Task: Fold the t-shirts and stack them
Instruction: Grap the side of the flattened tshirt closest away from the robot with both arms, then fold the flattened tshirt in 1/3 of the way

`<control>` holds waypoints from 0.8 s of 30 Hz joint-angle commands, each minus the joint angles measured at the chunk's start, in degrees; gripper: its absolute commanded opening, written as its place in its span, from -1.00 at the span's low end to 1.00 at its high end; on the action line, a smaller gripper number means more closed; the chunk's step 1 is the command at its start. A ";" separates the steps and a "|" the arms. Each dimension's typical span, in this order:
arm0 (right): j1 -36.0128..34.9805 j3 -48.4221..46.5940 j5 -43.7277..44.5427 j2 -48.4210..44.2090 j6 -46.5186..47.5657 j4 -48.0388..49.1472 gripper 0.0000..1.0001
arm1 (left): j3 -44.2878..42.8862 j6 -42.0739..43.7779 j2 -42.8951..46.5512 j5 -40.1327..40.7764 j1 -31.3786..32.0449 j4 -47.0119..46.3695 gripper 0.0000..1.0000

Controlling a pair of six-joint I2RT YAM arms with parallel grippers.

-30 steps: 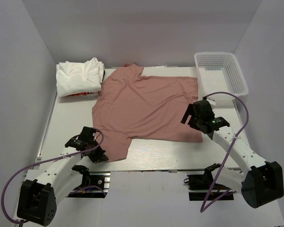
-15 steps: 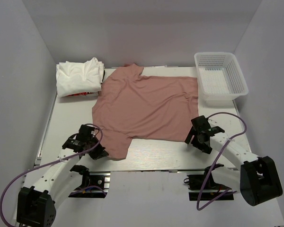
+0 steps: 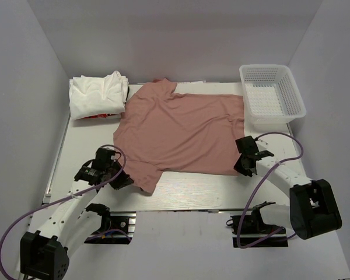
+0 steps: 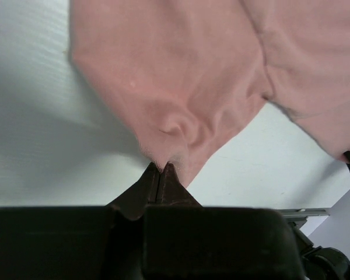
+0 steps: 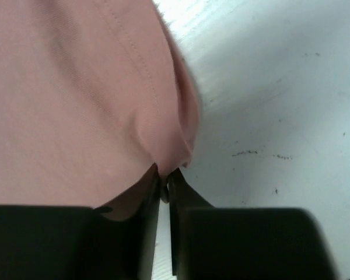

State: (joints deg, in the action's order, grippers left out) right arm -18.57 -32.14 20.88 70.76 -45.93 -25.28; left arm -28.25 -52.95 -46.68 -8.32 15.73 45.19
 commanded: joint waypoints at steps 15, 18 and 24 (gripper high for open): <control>0.02 -13.82 -2.78 3.85 5.68 0.67 -1.00 | -20.78 3.55 -15.70 -0.12 -0.51 -11.18 -1.00; 0.20 -20.12 -0.68 6.49 5.59 -0.56 -1.00 | -27.53 4.17 -21.41 2.95 -1.04 -11.70 -1.00; 1.95 -30.32 2.23 13.85 5.68 -3.55 -1.00 | -43.08 4.87 -35.22 11.47 -1.58 -8.19 -1.00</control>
State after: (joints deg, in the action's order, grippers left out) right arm -17.80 -56.93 20.12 82.13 -40.93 -27.16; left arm -64.34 -49.19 -77.89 -2.42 14.81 36.10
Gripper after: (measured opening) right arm 0.013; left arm 0.026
